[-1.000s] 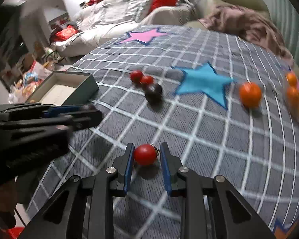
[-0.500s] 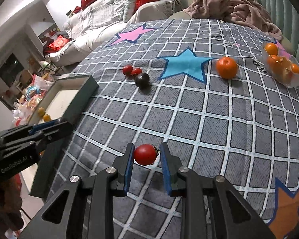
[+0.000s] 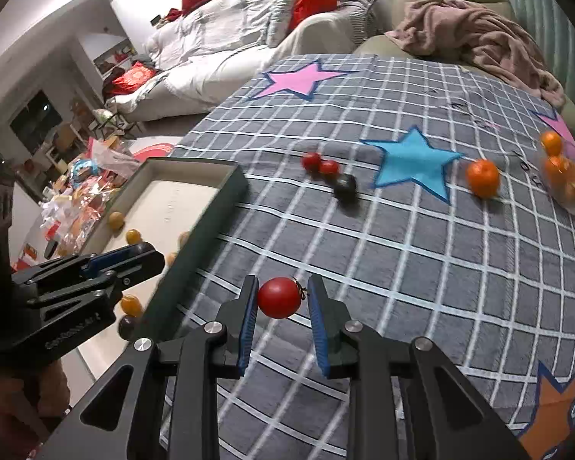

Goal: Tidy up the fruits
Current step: 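Carry the plum and red tomato over the white tray with both tools, then open both tools to release the plum and red tomato into the tray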

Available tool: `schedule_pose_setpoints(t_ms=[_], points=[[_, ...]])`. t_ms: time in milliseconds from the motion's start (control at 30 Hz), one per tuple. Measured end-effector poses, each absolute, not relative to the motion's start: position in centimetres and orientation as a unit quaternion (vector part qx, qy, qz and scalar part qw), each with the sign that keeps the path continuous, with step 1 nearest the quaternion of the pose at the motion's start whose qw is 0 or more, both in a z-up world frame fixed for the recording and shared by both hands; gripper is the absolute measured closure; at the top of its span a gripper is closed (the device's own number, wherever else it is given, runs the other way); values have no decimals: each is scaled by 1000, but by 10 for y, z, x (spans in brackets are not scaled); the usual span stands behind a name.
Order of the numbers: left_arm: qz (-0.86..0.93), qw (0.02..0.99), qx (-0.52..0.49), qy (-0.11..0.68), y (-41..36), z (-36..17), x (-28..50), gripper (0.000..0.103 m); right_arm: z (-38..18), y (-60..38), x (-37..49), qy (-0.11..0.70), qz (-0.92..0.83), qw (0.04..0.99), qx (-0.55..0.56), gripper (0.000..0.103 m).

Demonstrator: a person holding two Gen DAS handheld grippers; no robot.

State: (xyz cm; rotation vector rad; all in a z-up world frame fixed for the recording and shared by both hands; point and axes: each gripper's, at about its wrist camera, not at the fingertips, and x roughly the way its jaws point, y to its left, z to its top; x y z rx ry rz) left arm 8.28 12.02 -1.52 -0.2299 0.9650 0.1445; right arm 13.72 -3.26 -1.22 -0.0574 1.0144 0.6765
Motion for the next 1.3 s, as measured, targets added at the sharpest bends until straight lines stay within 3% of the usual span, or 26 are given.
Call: schedule_pose_setpoints(t_ms=[567,1300], points=[[124,871,-138,456,203,-23,67,75,-9,56,132,480,364,795,-71,74],[168,831,-107,520,232,-59,150,75,-50,137,175,484,368,778,-158,74]])
